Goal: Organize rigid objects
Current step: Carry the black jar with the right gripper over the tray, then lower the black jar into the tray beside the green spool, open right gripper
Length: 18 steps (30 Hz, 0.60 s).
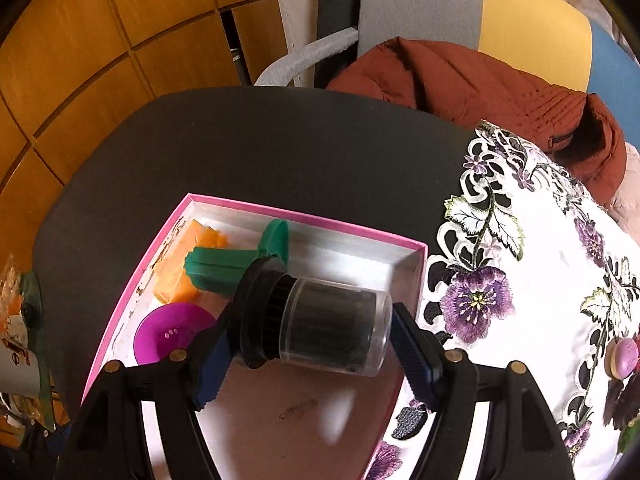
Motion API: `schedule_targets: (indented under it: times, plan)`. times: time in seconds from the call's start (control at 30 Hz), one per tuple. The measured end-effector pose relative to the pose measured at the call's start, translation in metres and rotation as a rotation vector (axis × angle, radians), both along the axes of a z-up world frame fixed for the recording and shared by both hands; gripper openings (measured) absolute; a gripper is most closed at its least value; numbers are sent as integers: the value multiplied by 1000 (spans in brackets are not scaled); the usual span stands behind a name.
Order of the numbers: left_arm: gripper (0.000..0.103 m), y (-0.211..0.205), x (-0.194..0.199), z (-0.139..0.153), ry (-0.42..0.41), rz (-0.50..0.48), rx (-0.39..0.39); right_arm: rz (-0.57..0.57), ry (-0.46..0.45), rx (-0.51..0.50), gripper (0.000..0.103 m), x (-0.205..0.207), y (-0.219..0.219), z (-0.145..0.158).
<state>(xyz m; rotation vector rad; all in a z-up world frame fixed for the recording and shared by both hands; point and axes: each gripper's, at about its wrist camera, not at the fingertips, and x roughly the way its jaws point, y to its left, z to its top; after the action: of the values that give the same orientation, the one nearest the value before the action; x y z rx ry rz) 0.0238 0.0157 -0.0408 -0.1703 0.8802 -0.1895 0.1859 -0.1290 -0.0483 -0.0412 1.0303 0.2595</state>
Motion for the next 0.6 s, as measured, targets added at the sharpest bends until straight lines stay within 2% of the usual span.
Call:
schedule_targets:
  times: [0.2,0.47,0.6]
  plan:
    - [98,-1,-1,0,-1,3,0,-11,-16,34,75,-10,-7,8]
    - [98,-5,-3,2,-6,0,10,-9,-28,-27,75,-11,-4,8]
    - [98,-4,-4,3,-10,5,12,-24,-52,0,75,-13,-9,17]
